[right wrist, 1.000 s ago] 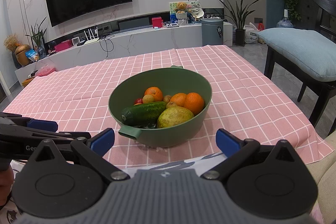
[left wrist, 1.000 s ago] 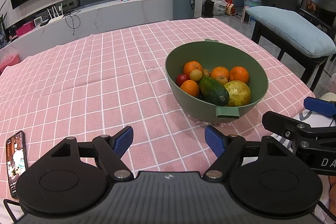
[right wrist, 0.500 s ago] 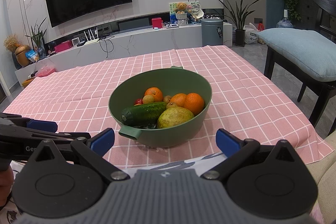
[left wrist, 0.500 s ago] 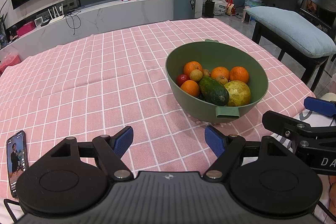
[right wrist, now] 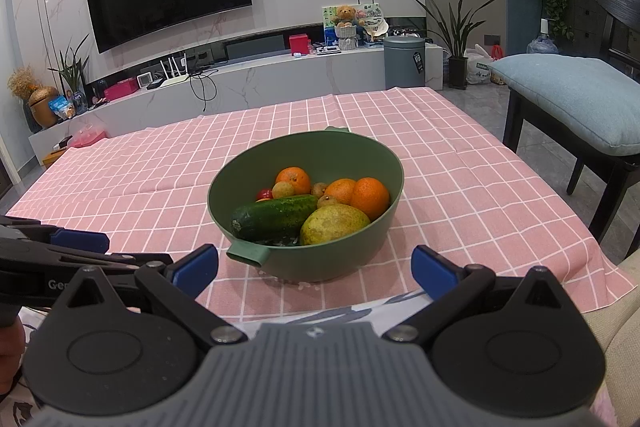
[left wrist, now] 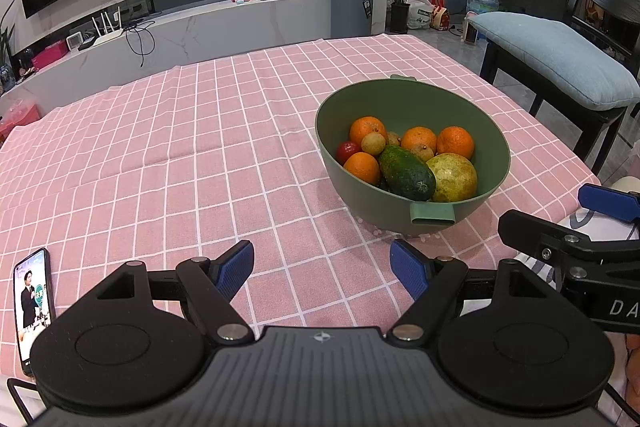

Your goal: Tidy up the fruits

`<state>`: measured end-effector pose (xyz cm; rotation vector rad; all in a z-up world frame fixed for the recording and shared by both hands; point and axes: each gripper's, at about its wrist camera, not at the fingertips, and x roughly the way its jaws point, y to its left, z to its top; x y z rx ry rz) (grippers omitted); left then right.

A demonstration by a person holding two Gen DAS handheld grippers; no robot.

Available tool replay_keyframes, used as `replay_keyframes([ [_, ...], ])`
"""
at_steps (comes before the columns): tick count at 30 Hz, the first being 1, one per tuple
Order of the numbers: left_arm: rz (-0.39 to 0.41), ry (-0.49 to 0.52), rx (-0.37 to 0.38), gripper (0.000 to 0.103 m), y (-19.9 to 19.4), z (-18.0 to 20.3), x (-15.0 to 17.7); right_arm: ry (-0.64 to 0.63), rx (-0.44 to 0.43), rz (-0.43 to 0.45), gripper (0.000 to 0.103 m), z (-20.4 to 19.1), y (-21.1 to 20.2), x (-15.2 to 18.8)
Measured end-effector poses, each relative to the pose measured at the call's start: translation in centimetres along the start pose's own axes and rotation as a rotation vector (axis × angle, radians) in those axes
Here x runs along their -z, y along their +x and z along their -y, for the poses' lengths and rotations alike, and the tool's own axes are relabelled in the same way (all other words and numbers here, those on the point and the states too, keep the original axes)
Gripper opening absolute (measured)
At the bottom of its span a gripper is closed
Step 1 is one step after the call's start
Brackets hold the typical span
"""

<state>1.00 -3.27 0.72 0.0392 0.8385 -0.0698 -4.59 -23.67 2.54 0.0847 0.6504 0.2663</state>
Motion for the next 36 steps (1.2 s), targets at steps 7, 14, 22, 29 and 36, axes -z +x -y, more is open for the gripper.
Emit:
replay_keyframes([
  [7, 0.001, -0.001, 0.000, 0.091, -0.02, -0.01, 0.00, -0.001, 0.000, 0.000, 0.098, 0.03, 0.05, 0.00],
  [14, -0.004, -0.004, -0.002, 0.091, 0.00, 0.05, -0.02, -0.001, 0.000, 0.000, 0.098, 0.05, 0.07, 0.01],
  [22, -0.003, -0.004, -0.002, 0.091, -0.02, 0.04, -0.03, -0.001, 0.000, 0.001, 0.098, 0.09, 0.10, 0.02],
  [29, -0.003, -0.005, -0.002, 0.091, -0.08, 0.12, 0.01, -0.001, 0.000, 0.001, 0.099, 0.10, 0.12, 0.03],
  [36, -0.001, -0.010, -0.005, 0.091, -0.20, 0.19, 0.03, -0.001, 0.000, 0.001, 0.099, 0.14, 0.14, 0.03],
])
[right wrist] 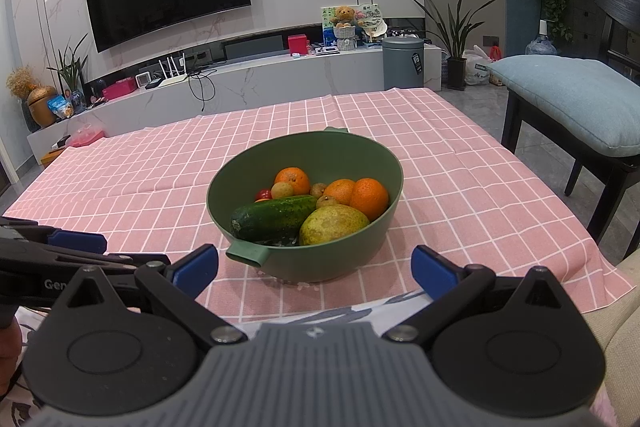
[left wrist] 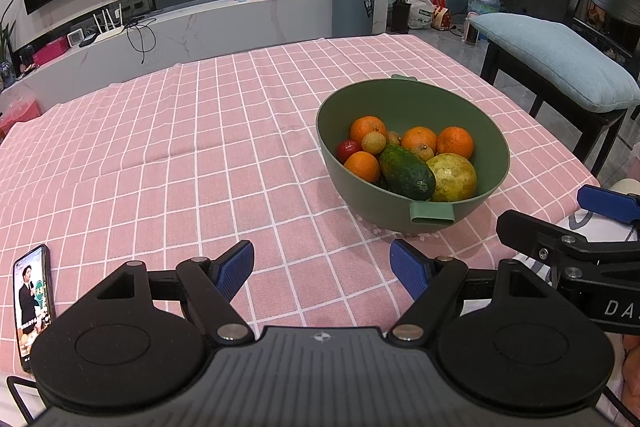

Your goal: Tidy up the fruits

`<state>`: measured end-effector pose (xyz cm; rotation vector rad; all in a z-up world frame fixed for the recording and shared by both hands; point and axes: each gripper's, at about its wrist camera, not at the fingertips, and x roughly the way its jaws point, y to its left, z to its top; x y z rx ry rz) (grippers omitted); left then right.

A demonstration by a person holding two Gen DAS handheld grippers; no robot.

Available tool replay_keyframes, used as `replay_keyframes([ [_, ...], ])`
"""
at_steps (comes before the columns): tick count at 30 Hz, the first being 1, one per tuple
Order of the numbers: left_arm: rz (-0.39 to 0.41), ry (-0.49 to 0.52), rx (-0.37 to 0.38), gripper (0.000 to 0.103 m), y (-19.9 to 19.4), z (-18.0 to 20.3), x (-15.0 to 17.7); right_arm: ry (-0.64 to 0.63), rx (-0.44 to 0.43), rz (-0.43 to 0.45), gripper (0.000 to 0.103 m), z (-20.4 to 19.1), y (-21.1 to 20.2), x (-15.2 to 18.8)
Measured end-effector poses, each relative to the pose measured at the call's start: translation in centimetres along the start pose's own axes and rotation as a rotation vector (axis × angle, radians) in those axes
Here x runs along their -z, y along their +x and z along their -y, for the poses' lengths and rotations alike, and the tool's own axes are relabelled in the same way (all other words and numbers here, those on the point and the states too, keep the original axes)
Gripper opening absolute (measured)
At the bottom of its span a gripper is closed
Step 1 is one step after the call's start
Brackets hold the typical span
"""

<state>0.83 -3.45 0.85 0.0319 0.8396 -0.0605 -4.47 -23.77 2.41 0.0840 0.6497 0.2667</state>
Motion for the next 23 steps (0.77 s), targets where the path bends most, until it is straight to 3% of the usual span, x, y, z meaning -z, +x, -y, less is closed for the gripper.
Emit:
replay_keyframes([
  [23, 0.007, 0.005, 0.015, 0.091, 0.20, 0.17, 0.04, -0.004, 0.007, -0.002, 0.099, -0.07, 0.04, -0.05],
])
